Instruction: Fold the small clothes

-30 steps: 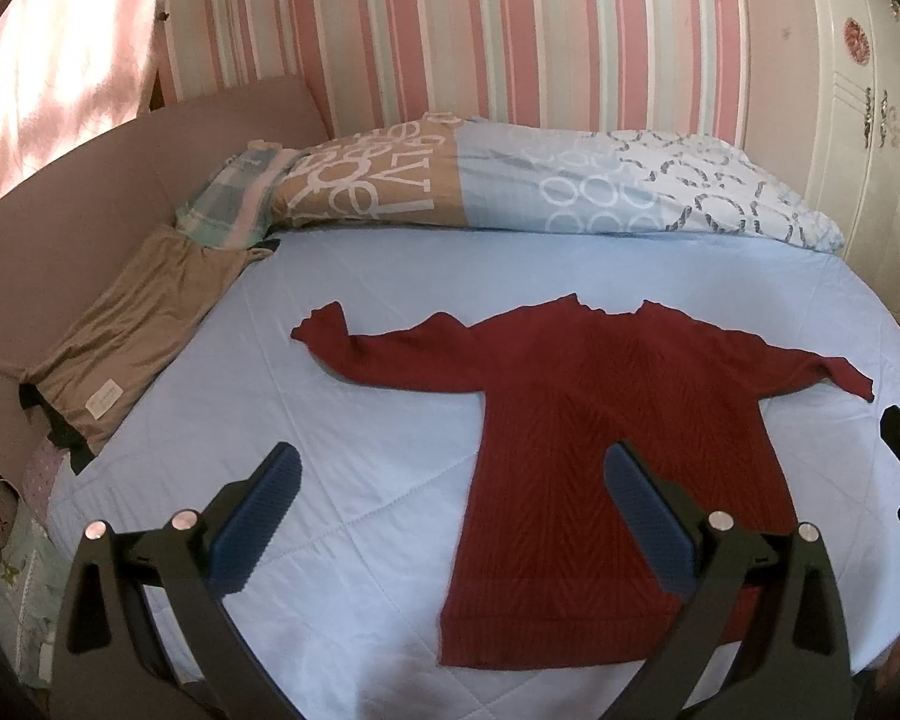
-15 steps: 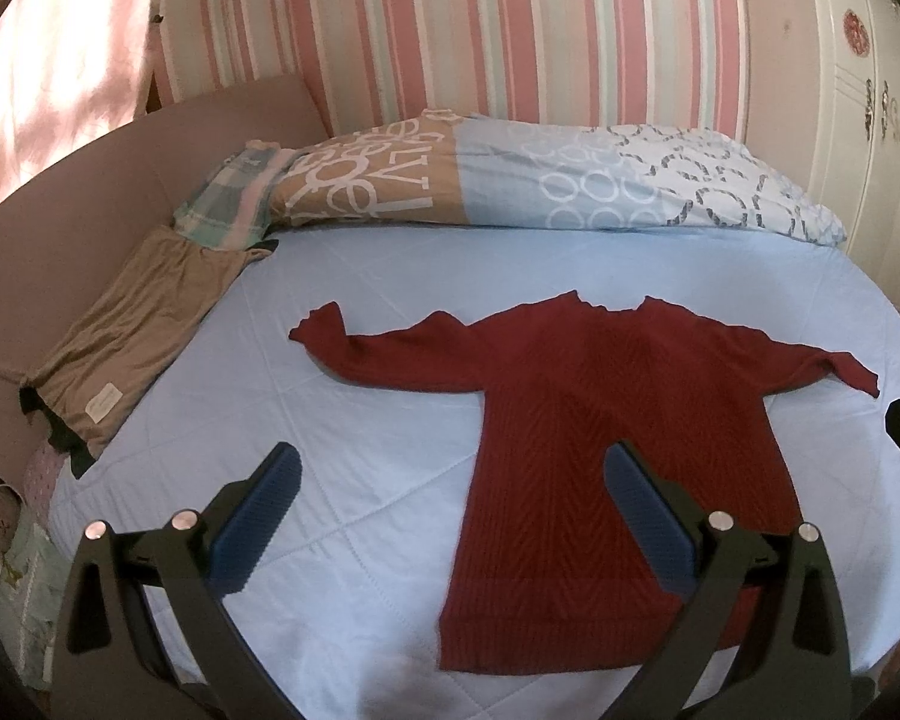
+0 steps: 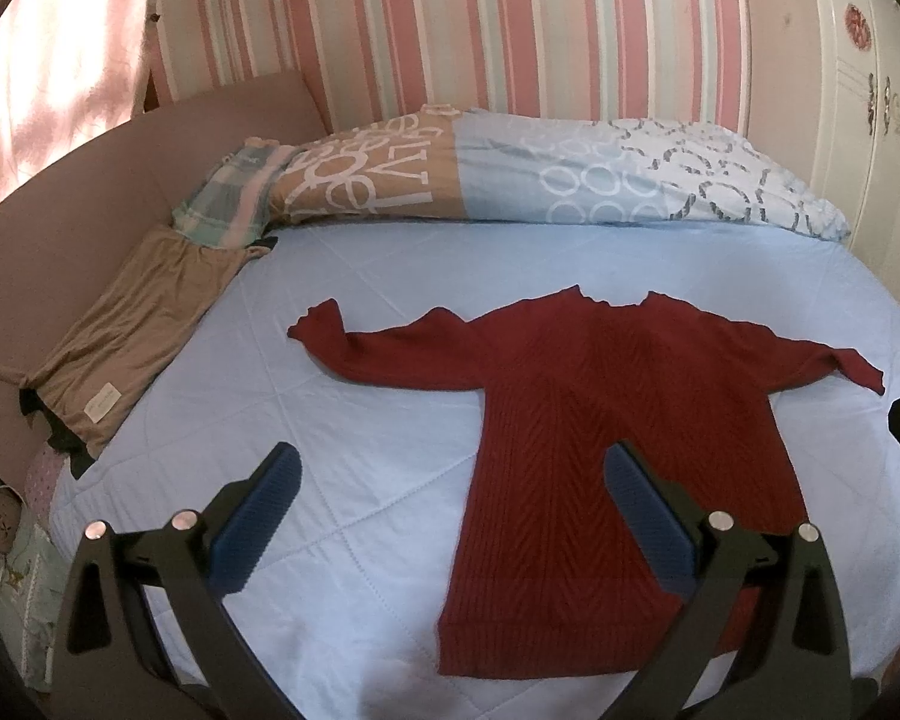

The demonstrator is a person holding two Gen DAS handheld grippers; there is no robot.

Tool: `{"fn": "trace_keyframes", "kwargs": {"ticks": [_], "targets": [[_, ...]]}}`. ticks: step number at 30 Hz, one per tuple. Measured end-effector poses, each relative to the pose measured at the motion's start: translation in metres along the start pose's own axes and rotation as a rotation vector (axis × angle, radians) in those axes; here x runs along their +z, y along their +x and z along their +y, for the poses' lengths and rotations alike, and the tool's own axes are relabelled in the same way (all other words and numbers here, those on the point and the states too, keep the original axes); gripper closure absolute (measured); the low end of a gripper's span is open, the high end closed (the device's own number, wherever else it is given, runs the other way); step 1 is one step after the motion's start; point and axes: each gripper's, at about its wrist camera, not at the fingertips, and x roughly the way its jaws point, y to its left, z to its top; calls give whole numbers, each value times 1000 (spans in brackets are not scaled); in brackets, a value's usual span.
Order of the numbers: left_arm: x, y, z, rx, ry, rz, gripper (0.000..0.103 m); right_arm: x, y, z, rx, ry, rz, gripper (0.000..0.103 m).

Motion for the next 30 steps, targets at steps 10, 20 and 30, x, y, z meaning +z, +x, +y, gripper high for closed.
{"fn": "trace_keyframes", "kwargs": {"ticks": [10,20,30], "targets": [[0,11,-3,18,12,15,2,-4,16,0,19,-4,17,3],[23,55,-40,-19,60,24,2,10,66,-57,-6,-13,3,3],[64,129,-139,-83,158,-2,2,21,150,-169,-102,59,27,3]]}}
